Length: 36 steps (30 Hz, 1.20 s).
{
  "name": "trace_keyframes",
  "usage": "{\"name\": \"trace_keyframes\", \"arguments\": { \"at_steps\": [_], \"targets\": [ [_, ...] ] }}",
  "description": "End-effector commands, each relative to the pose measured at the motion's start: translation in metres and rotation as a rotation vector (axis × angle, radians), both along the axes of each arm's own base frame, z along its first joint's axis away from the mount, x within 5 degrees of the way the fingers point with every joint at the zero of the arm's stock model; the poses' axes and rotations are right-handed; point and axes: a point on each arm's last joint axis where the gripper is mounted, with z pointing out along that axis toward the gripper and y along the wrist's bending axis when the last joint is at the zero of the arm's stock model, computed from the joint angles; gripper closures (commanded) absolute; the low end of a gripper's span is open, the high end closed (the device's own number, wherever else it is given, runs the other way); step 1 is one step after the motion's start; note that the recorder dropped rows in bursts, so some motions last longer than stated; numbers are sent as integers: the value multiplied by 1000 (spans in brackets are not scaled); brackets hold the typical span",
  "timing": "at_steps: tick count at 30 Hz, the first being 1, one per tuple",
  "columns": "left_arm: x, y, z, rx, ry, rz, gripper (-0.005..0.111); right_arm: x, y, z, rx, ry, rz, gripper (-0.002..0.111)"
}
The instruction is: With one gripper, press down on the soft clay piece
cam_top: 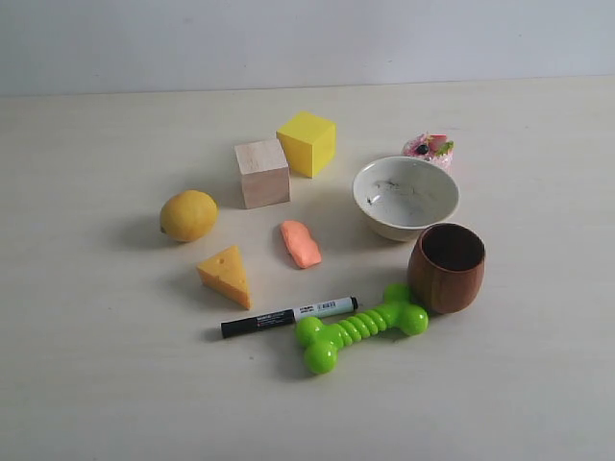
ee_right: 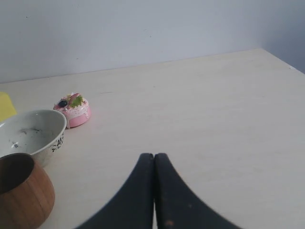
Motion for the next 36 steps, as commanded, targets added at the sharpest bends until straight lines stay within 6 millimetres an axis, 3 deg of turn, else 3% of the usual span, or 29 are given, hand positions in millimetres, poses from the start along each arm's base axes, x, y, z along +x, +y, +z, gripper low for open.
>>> {"name": "trace_keyframes", "arguments": {
  "at_steps": [1, 7, 12, 16, 22, 28, 36],
  "targets": [
    [37, -23, 16, 115, 123, -194, 107, 0, 0, -1, 0, -6, -7, 108],
    [101, -52, 15, 160, 352, -473, 107, 0, 0, -1, 0, -6, -7, 108],
    [135, -70, 5, 155, 448, -608, 107, 0, 0, -1, 0, -6, -7, 108],
    [145, -87, -3, 164, 485, -666, 107, 0, 0, -1, 0, -6, -7, 108],
    [144, -123, -15, 193, 516, -719, 107, 0, 0, -1, 0, -6, -7, 108],
    [150, -156, -39, 186, 606, -710, 107, 0, 0, -1, 0, -6, -7, 108],
    [157, -168, -63, 173, 715, -773, 107, 0, 0, -1, 0, -6, -7, 108]
  ]
}}
